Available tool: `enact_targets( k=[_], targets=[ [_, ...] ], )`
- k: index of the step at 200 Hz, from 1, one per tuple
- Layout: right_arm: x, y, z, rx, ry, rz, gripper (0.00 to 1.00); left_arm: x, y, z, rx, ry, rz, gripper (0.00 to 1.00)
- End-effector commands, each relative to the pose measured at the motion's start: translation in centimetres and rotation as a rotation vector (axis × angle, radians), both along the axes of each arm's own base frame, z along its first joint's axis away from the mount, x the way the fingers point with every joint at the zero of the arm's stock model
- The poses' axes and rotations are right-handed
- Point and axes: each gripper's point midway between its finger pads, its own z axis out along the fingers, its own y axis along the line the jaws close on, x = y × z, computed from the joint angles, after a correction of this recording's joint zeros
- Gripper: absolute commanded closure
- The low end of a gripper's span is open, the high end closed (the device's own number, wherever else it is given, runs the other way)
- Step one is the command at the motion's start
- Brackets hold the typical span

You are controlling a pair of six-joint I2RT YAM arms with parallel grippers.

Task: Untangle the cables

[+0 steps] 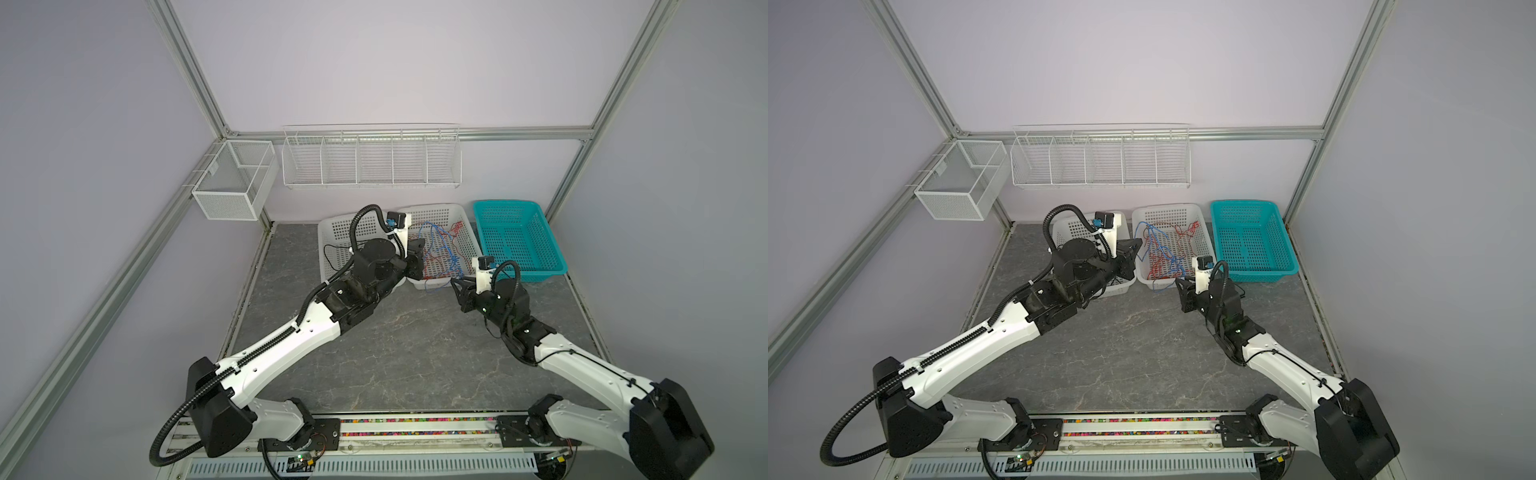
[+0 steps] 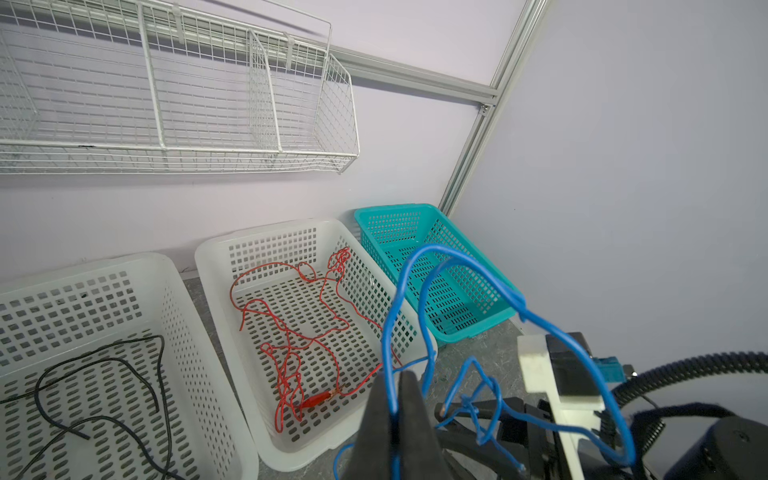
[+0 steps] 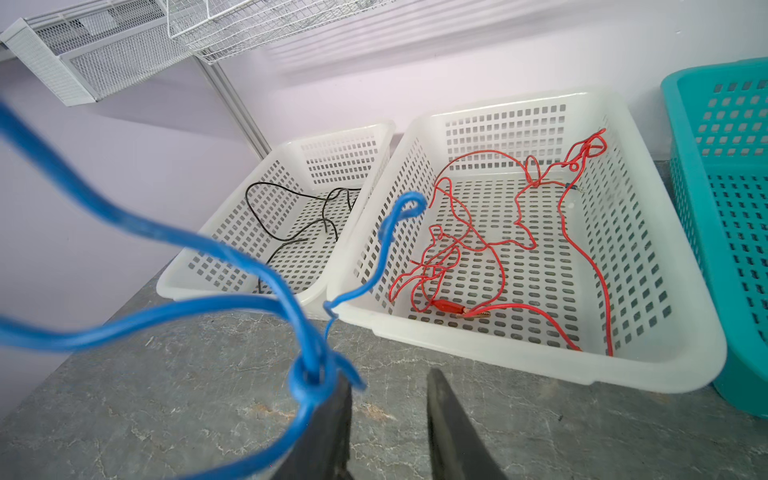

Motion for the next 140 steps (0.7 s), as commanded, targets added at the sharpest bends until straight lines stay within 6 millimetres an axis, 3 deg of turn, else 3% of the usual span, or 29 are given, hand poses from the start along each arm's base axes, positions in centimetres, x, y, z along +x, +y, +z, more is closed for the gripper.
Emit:
enact_targets(
  k=[1,74,140],
  targets=[
    [0.3,0.0,1.5,-0.006,-0.043,-0.009,0.72,-0.1,0.4,1.1,-0.032,-0.011,0.007,1.00],
    [0.0,-0.4,2.7,-0.019,-0.090,-0.013,0.94,-0.2,0.7,0.6,-0.019,-0.005,0.015,1.00],
    [-0.9,-1.9,2.6,-0.075,-0.080,-0.039,0.94,0.3,2.5,0.0,0.046,-0.018,0.097,1.00]
  ],
)
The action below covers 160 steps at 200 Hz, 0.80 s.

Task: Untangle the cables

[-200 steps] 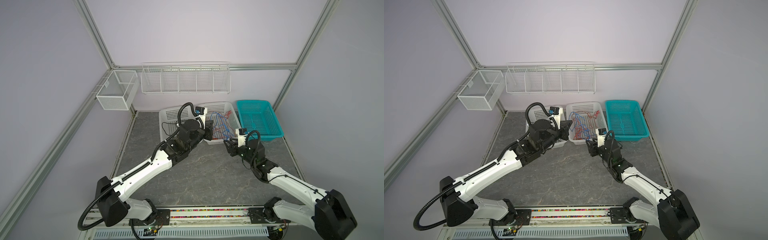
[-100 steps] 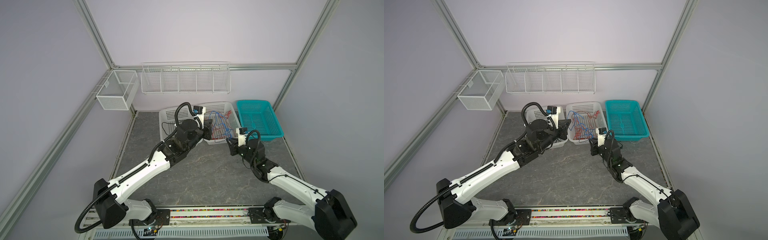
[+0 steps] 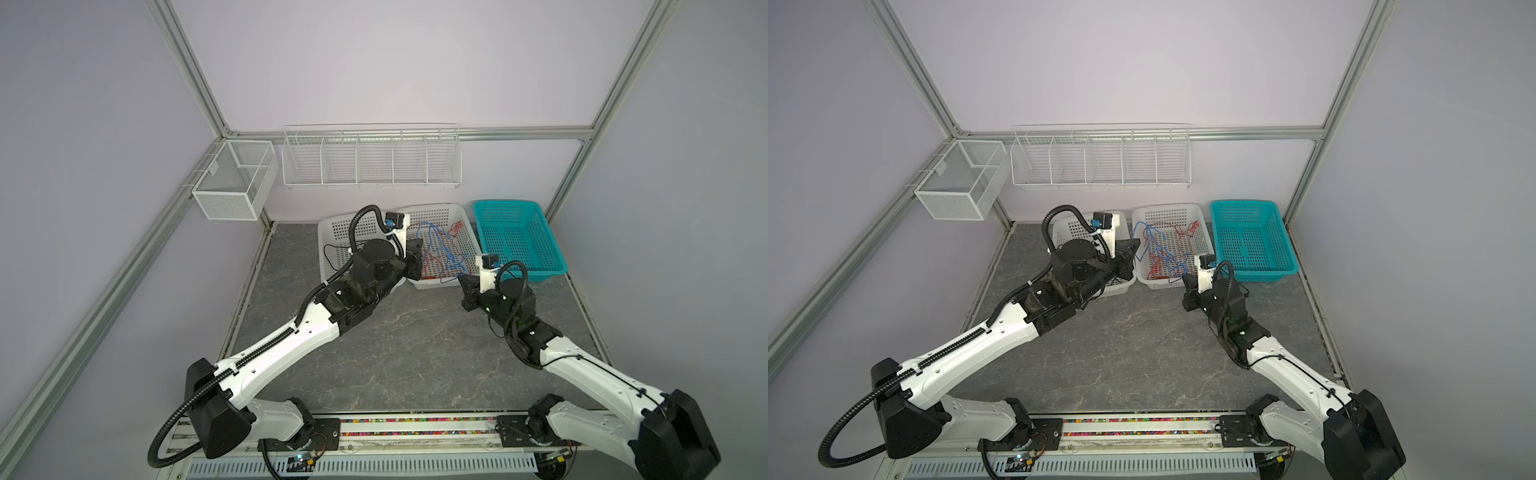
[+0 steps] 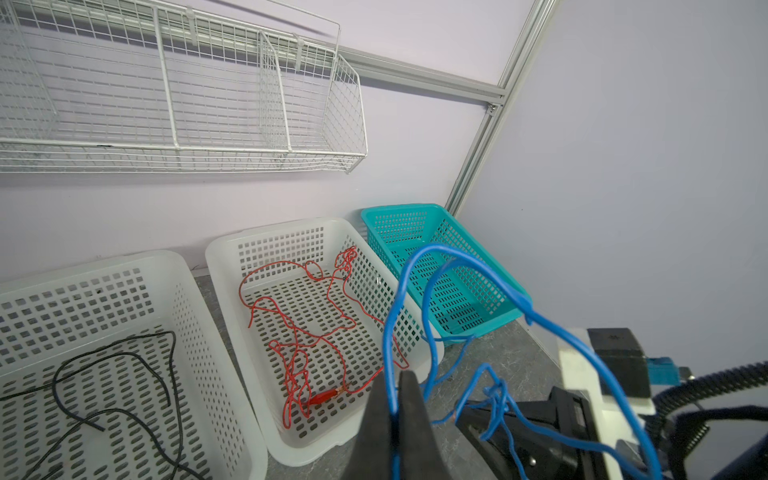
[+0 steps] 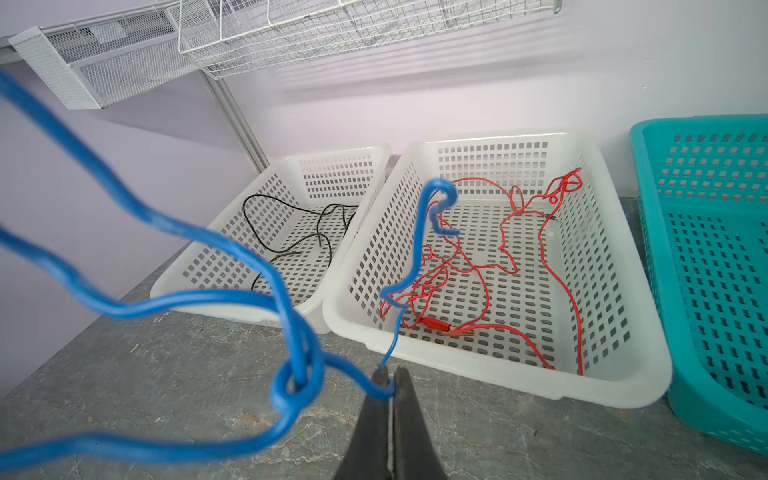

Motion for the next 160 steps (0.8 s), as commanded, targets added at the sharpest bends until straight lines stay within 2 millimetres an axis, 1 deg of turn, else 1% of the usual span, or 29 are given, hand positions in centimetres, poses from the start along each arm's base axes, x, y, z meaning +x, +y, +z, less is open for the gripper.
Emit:
enact_targets(
  k=[1,26,65,118,160],
  targets=[
    [-0.4,-1.0,0.6,-0.037,-0.011,-0.030,0.94,0.1,1.8,0.2,0.029,-0.018,0.065,1.00],
    [-0.7,-2.7,-0.3,-0.066,0.027,-0.093,0.94,0.4,3.3,0.3,0.062,-0.028,0.123,1.00],
    [-1.5,-6.4,-3.2,-0.102,0.135,-0.253,0.94,1.3,6.1,-0.3,0.093,-0.018,0.210,1.00],
    [-2.8,-10.0,-6.2,-0.159,0.239,-0.390,0.94,2.3,9.9,-1.4,0.124,0.001,0.322,1.00],
    [-3.1,-12.0,-8.2,-0.172,0.312,-0.467,0.94,3.0,12.4,-2.1,0.134,0.033,0.390,1.00]
  ],
)
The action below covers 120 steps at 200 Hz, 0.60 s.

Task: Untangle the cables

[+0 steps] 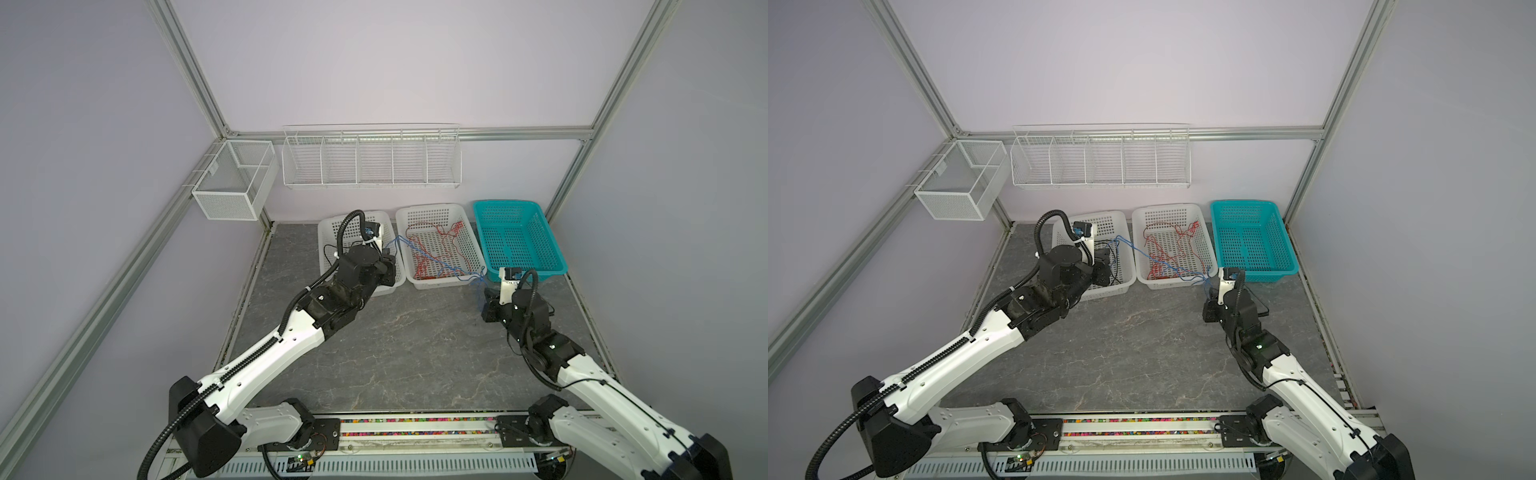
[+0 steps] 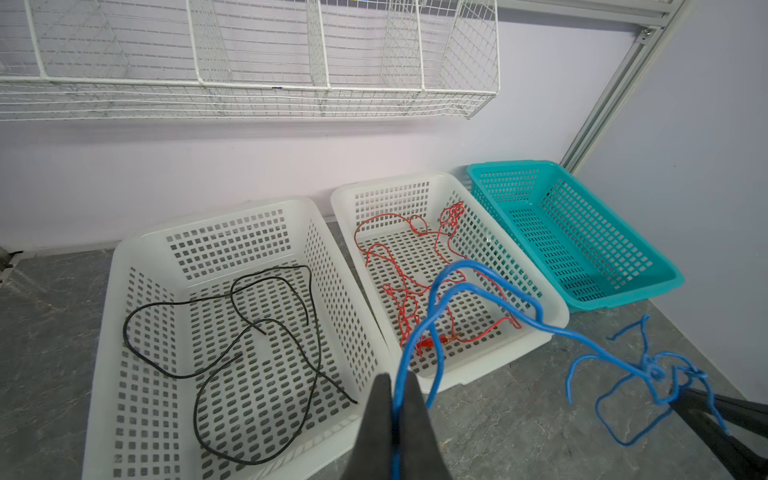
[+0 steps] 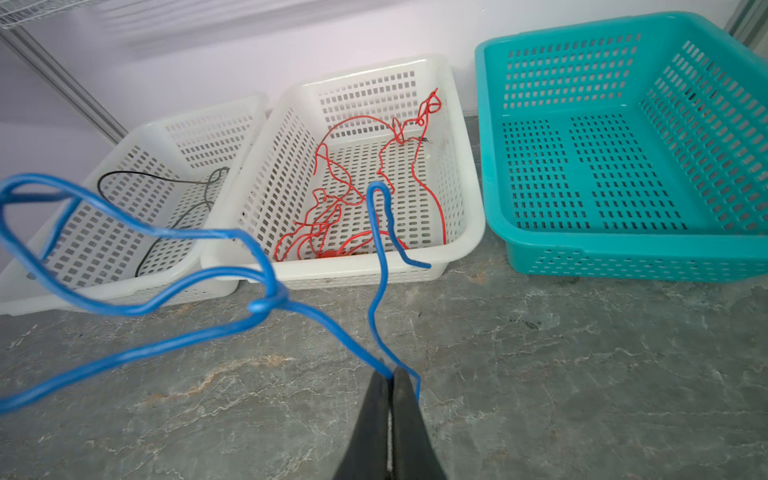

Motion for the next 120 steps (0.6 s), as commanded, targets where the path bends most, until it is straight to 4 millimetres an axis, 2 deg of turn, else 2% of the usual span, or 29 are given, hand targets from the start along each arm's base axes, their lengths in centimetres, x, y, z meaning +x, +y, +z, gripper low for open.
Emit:
enact_targets(
  k=[1,27,50,80,102,120],
  targets=[
    [-1.0,-4.1,-4.3,-0.082,0.136,-0.169,0.94,1.1,4.4,2.5,-0.045,-0.058,0.165,1.00],
    [-0.9,-4.1,-4.8,-0.074,0.151,-0.165,0.94,1.3,4.8,2.2,-0.058,-0.047,0.161,1.00],
    [-0.5,-2.0,-4.5,-0.047,0.131,-0.065,0.94,1.0,2.6,2.0,-0.112,-0.041,0.054,1.00],
    [0.1,-0.9,-4.4,-0.053,0.133,-0.027,0.94,1.0,0.6,1.1,-0.147,-0.002,-0.027,1.00],
    [0.4,-0.4,-4.8,-0.068,0.149,-0.015,0.94,1.2,0.2,0.8,-0.158,0.010,-0.034,1.00],
    [0.5,-0.2,-5.1,-0.066,0.159,-0.018,0.94,1.6,0.8,0.6,-0.134,0.003,0.003,1.00]
  ],
)
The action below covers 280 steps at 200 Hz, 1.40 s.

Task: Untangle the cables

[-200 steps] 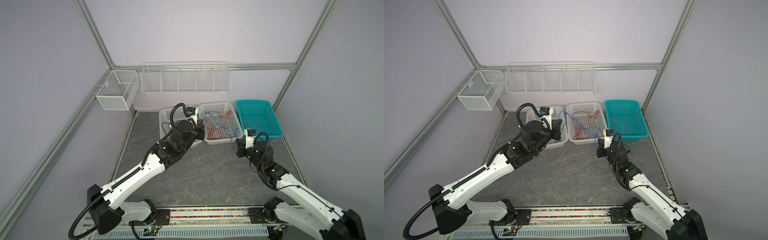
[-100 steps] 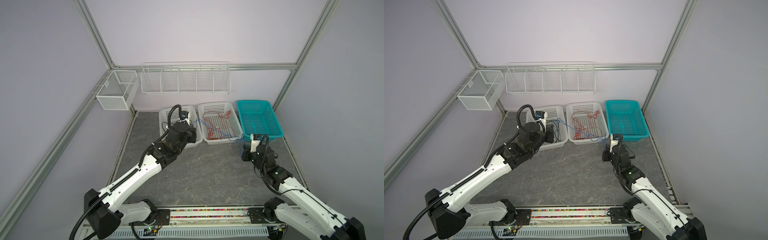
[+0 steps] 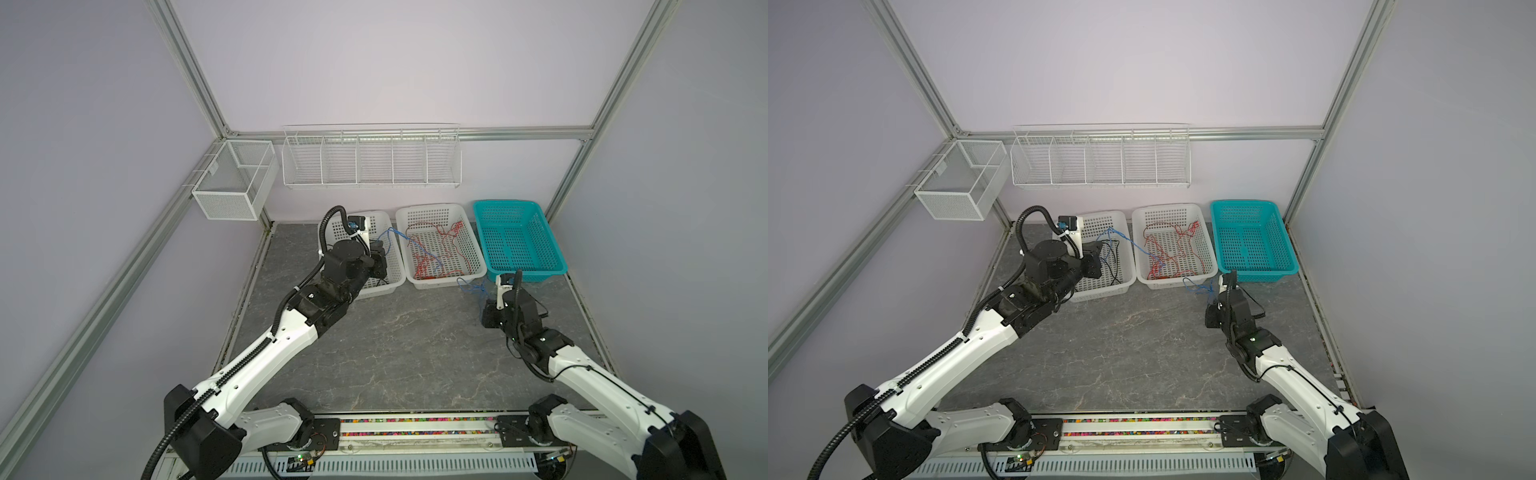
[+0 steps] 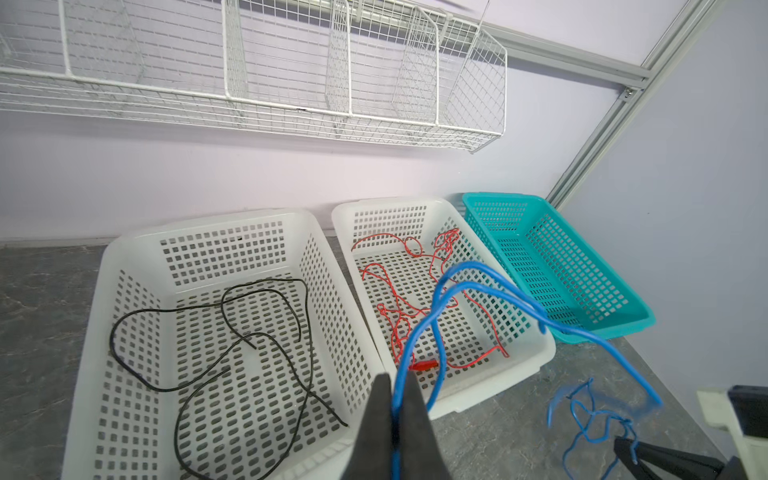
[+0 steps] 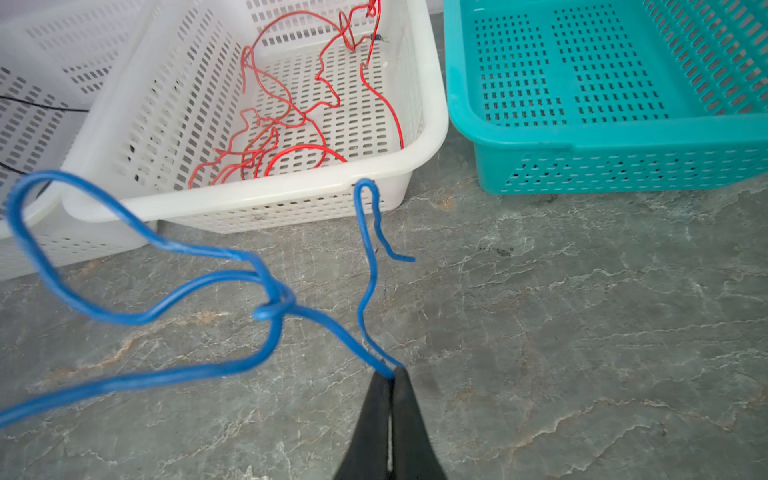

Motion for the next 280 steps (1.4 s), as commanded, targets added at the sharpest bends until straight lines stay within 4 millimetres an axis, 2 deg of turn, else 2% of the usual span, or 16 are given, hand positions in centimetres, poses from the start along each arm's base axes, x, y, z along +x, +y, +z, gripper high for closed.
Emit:
enact_targets(
  k=[1,17,58,78,90,107,137,176,182,186,200,225,228,236,264,280],
  targets=[
    [0.6,0.7,0.9,0.012,-0.026,0.015,0.94,0.5,-0.1,-0.5,-0.008,0.008,0.016,1.00],
    [0.6,1.0,1.0,0.023,-0.031,0.021,0.94,1.3,1.2,-0.9,0.044,0.016,0.078,1.00],
    [0.3,2.1,2.2,0.030,-0.058,0.079,0.94,5.2,6.1,-4.0,0.073,0.111,0.251,1.00],
    [0.2,1.9,2.8,0.018,-0.068,0.078,0.94,6.6,7.4,-5.3,0.068,0.138,0.291,1.00],
    [0.1,1.1,3.1,-0.002,-0.067,0.039,0.94,7.1,7.6,-5.8,0.056,0.146,0.293,1.00],
    [0.5,-0.3,4.2,-0.043,-0.081,-0.027,0.94,7.2,6.8,-6.0,0.036,0.147,0.254,1.00],
    [2.1,-2.4,7.7,-0.091,-0.130,-0.106,0.94,6.9,5.7,-5.7,-0.013,0.131,0.192,1.00],
    [5.8,-4.9,12.1,-0.109,-0.210,-0.192,0.94,5.5,5.1,-5.1,-0.056,0.108,0.125,1.00],
    [6.4,-5.3,11.9,-0.117,-0.209,-0.202,0.94,5.3,4.8,-5.1,-0.065,0.105,0.107,1.00],
    [7.0,-5.5,13.3,-0.108,-0.239,-0.212,0.94,5.1,4.6,-5.0,-0.070,0.102,0.092,1.00],
    [8.7,-6.4,14.1,-0.111,-0.252,-0.241,0.94,4.5,3.9,-4.8,-0.090,0.103,0.046,1.00],
    [11.8,-7.6,14.3,-0.144,-0.256,-0.283,0.94,3.6,2.3,-4.8,-0.110,0.112,-0.027,1.00],
    [12.2,-8.8,14.3,-0.150,-0.255,-0.311,0.94,3.5,2.0,-4.9,-0.109,0.112,-0.037,1.00],
    [13.2,-9.6,13.9,-0.158,-0.251,-0.331,0.94,3.2,1.2,-4.9,-0.105,0.113,-0.059,1.00],
    [16.5,-11.7,11.3,-0.144,-0.185,-0.364,0.94,2.3,-1.9,-5.4,-0.068,0.120,-0.137,1.00],
    [17.9,-12.2,9.4,-0.112,-0.146,-0.361,0.94,2.1,-3.4,-5.7,-0.055,0.131,-0.170,1.00]
  ],
)
